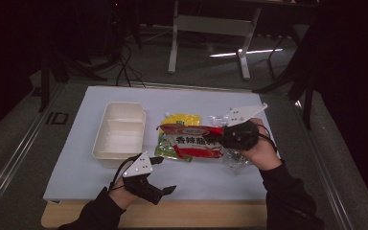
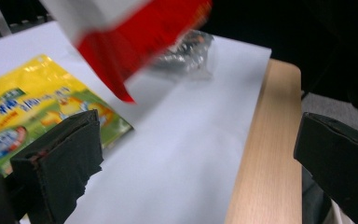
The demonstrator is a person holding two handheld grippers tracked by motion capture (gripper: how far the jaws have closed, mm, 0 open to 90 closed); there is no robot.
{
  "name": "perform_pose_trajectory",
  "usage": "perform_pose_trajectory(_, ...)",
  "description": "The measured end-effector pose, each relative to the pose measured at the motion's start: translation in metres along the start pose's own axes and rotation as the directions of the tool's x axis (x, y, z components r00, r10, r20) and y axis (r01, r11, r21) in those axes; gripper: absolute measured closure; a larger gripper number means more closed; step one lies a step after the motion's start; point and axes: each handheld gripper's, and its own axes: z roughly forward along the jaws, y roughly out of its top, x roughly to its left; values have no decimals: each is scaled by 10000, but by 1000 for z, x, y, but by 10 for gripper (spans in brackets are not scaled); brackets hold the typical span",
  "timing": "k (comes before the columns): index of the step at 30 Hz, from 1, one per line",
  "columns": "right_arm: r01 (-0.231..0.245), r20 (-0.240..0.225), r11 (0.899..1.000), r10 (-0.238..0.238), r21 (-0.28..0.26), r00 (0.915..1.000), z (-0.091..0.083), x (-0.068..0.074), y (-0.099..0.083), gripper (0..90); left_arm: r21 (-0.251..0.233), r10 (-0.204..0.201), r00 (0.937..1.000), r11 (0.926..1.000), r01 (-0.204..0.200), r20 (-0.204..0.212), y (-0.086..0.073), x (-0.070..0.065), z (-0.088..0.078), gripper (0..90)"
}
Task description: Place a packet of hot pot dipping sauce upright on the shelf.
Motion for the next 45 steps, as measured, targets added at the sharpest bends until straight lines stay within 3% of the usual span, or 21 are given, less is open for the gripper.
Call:
perform_pose_trajectory(7,-118,35,9999,119,-82,9999,13,-11,9,900,156,-13,10000,9999,12,80,-14,-4,9,22)
perform_pose_trajectory(16,-311,81,9994,312,-124,9995,28,-29,20,900,83,495,9982,9988,-493,-327,-23,-4,9,22)
perform_pose_trajectory(32,-411,222,9988,417,-272,9989,57,-48,47,900,274,238,9997,9993,-238,12,-34,-1,8,23)
perform_pose_trajectory(45,-288,98,9980,294,-562,9995,89,-55,77,900,340,115,9999,9994,-111,-113,-43,1,-2,23)
